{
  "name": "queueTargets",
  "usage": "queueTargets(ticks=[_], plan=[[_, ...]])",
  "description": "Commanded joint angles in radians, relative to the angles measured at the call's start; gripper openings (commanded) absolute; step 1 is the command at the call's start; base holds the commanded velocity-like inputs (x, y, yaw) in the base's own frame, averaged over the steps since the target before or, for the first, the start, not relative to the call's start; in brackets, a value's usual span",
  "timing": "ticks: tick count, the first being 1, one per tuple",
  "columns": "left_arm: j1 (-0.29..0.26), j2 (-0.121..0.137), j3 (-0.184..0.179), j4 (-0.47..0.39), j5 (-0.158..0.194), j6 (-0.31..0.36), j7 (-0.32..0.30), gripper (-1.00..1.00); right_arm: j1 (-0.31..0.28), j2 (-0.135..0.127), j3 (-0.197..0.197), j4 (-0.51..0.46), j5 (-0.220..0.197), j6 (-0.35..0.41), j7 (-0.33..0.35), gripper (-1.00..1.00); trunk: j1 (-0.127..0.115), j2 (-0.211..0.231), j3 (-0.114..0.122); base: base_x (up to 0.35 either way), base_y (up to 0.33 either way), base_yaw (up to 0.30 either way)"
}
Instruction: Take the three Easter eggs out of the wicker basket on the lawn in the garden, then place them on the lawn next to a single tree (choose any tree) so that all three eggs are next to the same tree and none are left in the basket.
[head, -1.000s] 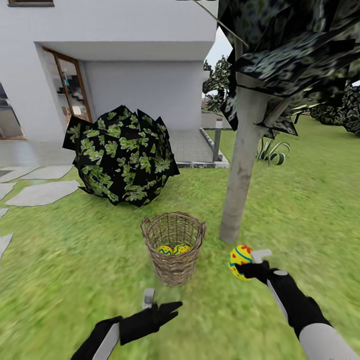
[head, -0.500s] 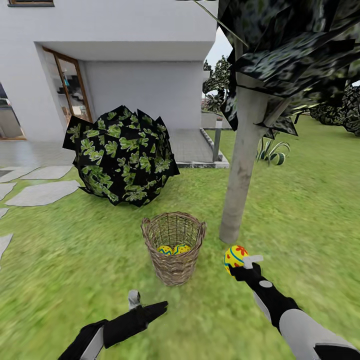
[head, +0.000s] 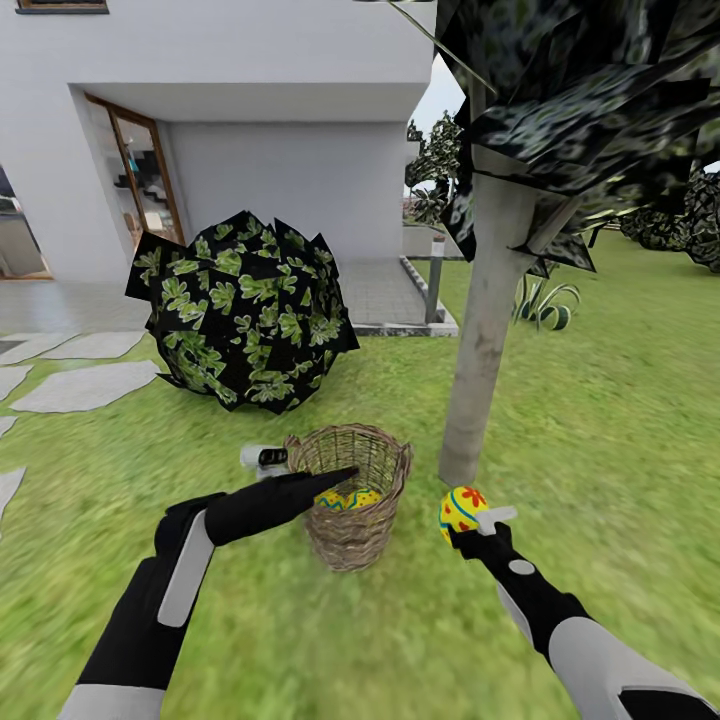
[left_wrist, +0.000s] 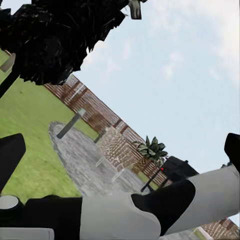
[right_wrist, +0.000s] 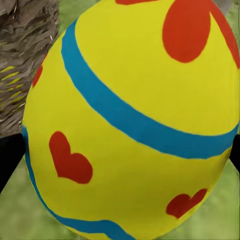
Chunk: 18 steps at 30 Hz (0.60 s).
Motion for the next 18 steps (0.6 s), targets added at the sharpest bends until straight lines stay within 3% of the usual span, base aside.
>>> queueTargets(ticks=[1,8,12,18], plan=[[-0.003,-0.001,0.000,-0.001,0.004,0.008,0.000,1.00,0.000,0.000,-0.002,-0.003,0.006,-0.010,0.003,-1.00,0.000,0.000,-0.001,0.000,0.000,0.000],[-0.013,-0.002,0.000,-0.020,0.002,0.007,0.003,1.00,0.000,-0.001,-0.002,-0.019,0.006,-0.017,0.001,-1.00,0.000,0.000,-0.001,0.000,0.000,0.000],[-0.013,-0.003,-0.002,-0.017,-0.001,0.003,0.061,1.00,-0.001,-0.002,-0.002,-0.022,0.006,-0.018,0.001,-1.00,0.000,0.000,-0.001,0.000,0.000,0.000],[-0.013,-0.005,-0.003,-0.018,0.002,-0.009,0.073,1.00,-0.001,-0.006,-0.003,-0.024,0.006,-0.017,0.001,-1.00,0.000,0.000,-0.001,0.000,0.000,0.000]])
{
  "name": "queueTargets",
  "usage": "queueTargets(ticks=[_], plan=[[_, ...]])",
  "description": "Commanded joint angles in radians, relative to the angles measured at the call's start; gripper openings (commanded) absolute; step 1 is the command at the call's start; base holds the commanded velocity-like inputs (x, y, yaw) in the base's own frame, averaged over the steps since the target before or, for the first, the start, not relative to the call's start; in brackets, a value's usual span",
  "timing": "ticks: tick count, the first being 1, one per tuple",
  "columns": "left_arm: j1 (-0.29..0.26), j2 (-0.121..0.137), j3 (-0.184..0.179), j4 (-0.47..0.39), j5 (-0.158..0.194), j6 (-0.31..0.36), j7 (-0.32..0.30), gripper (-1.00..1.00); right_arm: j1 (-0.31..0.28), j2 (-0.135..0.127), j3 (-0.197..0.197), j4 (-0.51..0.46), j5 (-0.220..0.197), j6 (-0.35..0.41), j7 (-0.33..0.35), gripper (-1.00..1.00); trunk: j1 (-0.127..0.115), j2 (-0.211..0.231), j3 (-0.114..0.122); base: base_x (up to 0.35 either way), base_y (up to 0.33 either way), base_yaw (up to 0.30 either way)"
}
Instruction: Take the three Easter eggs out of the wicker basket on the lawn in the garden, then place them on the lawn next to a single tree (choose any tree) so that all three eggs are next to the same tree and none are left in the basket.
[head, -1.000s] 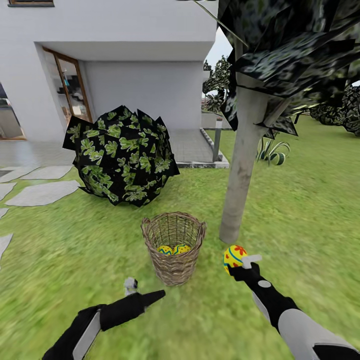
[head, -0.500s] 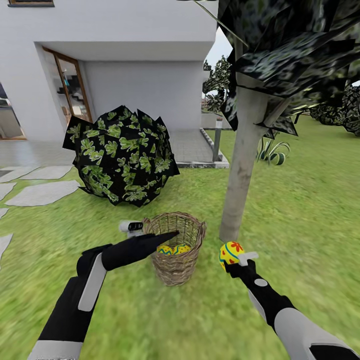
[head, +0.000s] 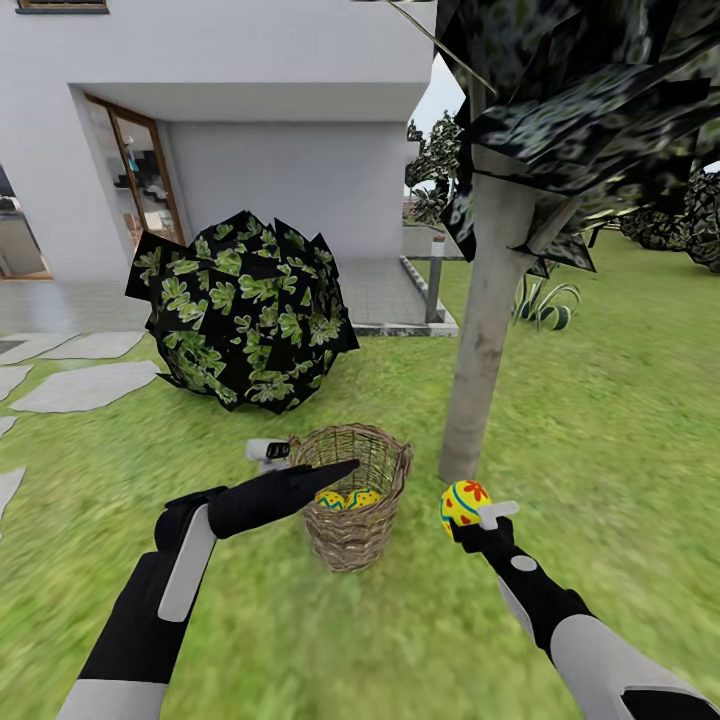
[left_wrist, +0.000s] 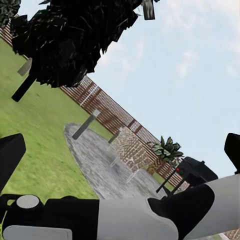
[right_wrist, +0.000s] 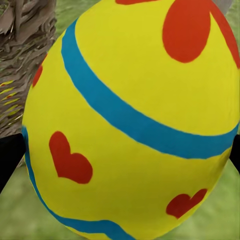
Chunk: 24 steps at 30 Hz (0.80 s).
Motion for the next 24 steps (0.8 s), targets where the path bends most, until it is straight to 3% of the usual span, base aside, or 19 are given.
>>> queueTargets(ticks=[1,9,11,13,17,20,21,23,24], plan=[[-0.001,0.000,0.000,0.000,0.004,0.005,0.000,1.00,0.000,0.000,-0.002,0.001,0.007,-0.003,0.003,-1.00,0.000,0.000,-0.001,0.000,0.000,0.000],[-0.001,-0.013,-0.004,0.001,0.005,0.008,0.000,1.00,0.000,0.002,-0.001,0.001,0.007,0.002,-0.013,-1.00,0.030,-0.056,-0.026,0.000,0.000,0.000],[-0.001,-0.015,-0.014,-0.001,0.005,0.009,0.000,1.00,-0.023,0.004,-0.001,0.013,0.006,0.007,-0.105,-1.00,0.035,-0.064,-0.033,0.000,0.000,0.000],[-0.001,-0.015,-0.025,-0.001,0.005,0.010,0.000,1.00,-0.068,0.004,-0.001,0.055,0.003,0.015,-0.152,-1.00,0.036,-0.064,-0.041,0.000,0.000,0.000],[-0.001,-0.017,-0.033,-0.001,0.005,0.010,0.000,1.00,-0.179,0.005,-0.001,0.174,0.006,0.093,-0.211,-1.00,0.037,-0.065,-0.056,0.000,0.000,0.000],[-0.001,-0.017,-0.034,-0.001,0.005,0.011,0.000,1.00,-0.211,0.007,-0.001,0.187,0.004,0.110,-0.239,-1.00,0.039,-0.066,-0.068,0.000,0.000,0.000],[-0.001,-0.017,-0.044,-0.001,0.005,0.012,0.000,1.00,-0.225,0.009,-0.001,0.196,0.004,0.138,-0.242,-1.00,0.039,-0.066,-0.072,0.000,0.000,0.000],[-0.001,-0.017,-0.099,-0.002,0.006,0.011,0.000,1.00,-0.246,0.017,-0.001,0.208,0.009,0.251,-0.244,-1.00,0.040,-0.066,-0.079,0.000,0.000,0.000],[-0.001,-0.018,-0.108,-0.002,0.006,0.010,0.000,1.00,-0.251,0.023,0.000,0.210,0.016,0.267,-0.245,-1.00,0.041,-0.067,-0.083,0.000,0.000,0.000]])
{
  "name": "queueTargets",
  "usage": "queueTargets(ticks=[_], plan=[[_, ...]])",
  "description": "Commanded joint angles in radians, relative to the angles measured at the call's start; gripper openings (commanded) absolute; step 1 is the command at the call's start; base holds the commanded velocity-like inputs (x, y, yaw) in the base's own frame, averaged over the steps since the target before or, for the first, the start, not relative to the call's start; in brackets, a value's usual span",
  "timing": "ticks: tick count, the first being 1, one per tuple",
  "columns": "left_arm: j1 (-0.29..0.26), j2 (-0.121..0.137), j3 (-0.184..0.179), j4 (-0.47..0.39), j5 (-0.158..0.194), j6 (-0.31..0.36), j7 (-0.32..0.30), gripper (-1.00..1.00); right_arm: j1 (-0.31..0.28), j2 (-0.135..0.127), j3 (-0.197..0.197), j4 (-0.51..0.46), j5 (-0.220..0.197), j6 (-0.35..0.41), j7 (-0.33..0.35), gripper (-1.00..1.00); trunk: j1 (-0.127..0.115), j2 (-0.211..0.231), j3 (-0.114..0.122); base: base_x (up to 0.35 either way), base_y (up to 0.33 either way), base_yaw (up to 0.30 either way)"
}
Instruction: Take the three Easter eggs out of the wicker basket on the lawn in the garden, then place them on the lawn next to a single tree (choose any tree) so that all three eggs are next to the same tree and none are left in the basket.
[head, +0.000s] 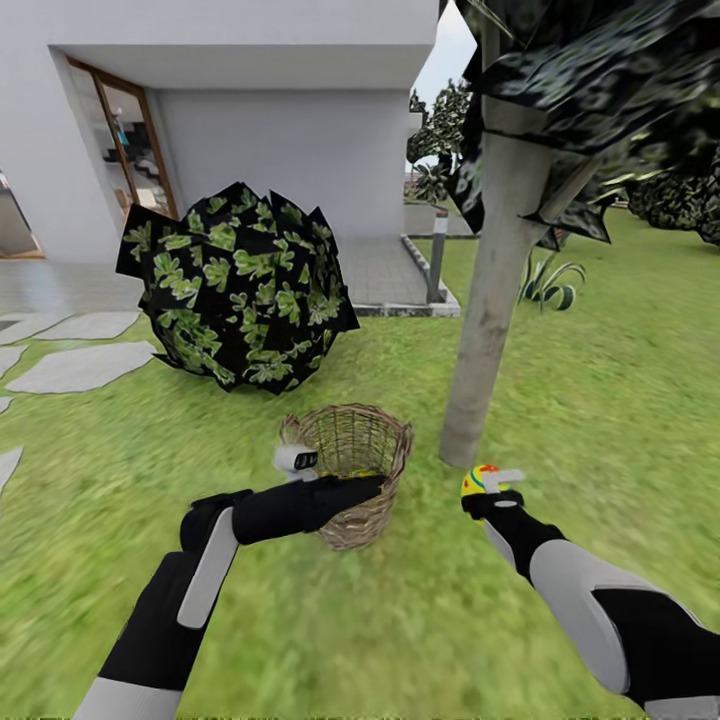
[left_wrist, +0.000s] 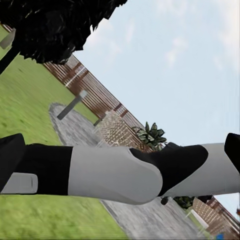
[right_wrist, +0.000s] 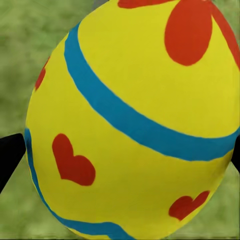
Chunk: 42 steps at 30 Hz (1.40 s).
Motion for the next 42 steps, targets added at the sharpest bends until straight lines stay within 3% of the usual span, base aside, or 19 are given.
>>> queueTargets(ticks=[1,4,9,18,26,42], plan=[[0.000,-0.006,-0.006,0.000,0.004,0.007,0.000,1.00,-0.007,0.005,-0.002,-0.001,0.028,0.020,-0.003,-1.00,0.000,-0.001,-0.005,0.000,0.000,0.000],[0.000,-0.019,-0.011,0.000,0.003,0.007,0.000,1.00,-0.023,0.010,-0.002,0.005,0.074,0.028,-0.008,-1.00,0.002,-0.001,-0.016,0.000,0.000,0.000],[0.000,-0.032,-0.013,0.001,0.003,0.007,0.001,1.00,-0.025,0.027,0.000,0.008,0.094,0.029,-0.009,-1.00,0.004,-0.003,-0.036,0.000,0.000,0.000],[0.000,-0.033,-0.013,0.001,0.003,0.007,0.002,1.00,-0.049,0.029,-0.001,0.008,0.097,0.046,-0.012,-1.00,0.008,-0.005,-0.071,0.000,0.000,0.000],[0.000,-0.034,-0.014,0.001,0.003,0.007,0.002,1.00,-0.049,0.025,-0.002,-0.029,0.097,-0.022,-0.009,-1.00,0.011,-0.006,-0.102,0.000,0.000,0.000],[0.000,-0.034,-0.012,0.003,0.003,0.005,0.003,1.00,-0.049,0.025,0.000,-0.041,0.098,-0.030,-0.009,-1.00,0.018,-0.010,-0.160,0.000,0.000,0.000]])
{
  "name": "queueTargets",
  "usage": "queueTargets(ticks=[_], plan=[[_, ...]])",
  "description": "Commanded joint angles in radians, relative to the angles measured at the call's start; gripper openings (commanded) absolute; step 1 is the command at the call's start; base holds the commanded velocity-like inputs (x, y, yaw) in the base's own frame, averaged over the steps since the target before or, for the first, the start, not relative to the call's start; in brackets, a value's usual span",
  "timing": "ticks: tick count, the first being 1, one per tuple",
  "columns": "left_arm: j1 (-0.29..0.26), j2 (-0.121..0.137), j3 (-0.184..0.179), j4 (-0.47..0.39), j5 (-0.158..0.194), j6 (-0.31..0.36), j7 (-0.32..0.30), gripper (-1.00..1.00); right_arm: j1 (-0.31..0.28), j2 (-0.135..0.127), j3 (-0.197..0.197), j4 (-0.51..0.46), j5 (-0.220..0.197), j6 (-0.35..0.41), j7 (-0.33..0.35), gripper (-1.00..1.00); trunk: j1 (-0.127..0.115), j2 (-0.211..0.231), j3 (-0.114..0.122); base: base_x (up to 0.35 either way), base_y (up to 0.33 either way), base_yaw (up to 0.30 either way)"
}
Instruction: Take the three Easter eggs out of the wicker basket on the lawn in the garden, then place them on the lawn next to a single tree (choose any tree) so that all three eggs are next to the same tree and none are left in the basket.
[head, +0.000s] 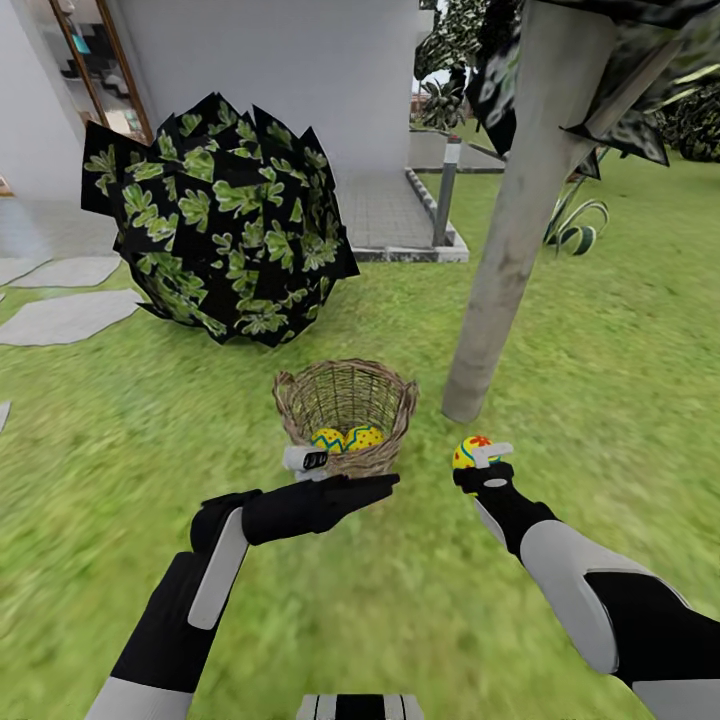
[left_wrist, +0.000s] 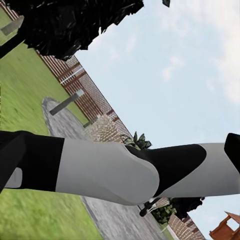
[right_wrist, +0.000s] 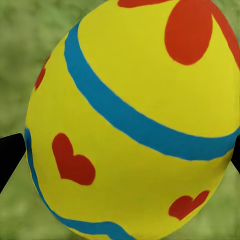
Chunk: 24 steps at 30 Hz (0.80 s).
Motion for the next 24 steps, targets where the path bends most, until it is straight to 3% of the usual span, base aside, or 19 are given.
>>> queueTargets(ticks=[1,4,7,8,14,21,24], plan=[[0.000,0.000,0.000,0.000,0.004,0.006,0.000,1.00,0.000,0.000,-0.001,-0.001,0.009,0.005,-0.002,-1.00,0.000,0.000,-0.001,0.000,0.000,0.000],[0.000,-0.001,-0.004,0.002,0.004,0.000,0.000,1.00,0.000,0.000,-0.001,-0.002,0.009,0.004,-0.002,-1.00,0.000,0.000,-0.001,0.000,-0.008,0.000],[0.000,-0.001,-0.068,0.002,0.005,-0.004,0.001,1.00,0.000,0.000,-0.001,-0.003,0.009,0.004,-0.002,-1.00,0.000,0.000,-0.001,0.053,-0.209,0.000],[0.000,-0.001,-0.074,0.001,0.005,-0.006,0.001,1.00,0.000,0.000,-0.001,-0.003,0.009,0.004,-0.002,-1.00,0.000,0.000,-0.001,0.175,-0.266,0.000],[0.000,-0.001,-0.080,0.002,0.006,-0.010,0.001,1.00,0.000,0.000,-0.001,-0.003,0.009,0.004,-0.002,-1.00,0.000,0.000,-0.001,0.220,-0.189,0.000],[0.000,0.000,-0.079,0.002,0.006,-0.012,0.000,1.00,0.000,0.001,-0.001,-0.003,0.009,0.004,-0.002,-1.00,0.000,0.000,-0.001,0.013,-0.006,0.000],[0.000,0.000,-0.079,0.002,0.006,-0.022,0.001,1.00,0.000,0.001,-0.001,-0.003,0.009,0.005,-0.002,-1.00,0.001,-0.001,-0.012,0.000,0.000,0.000]])
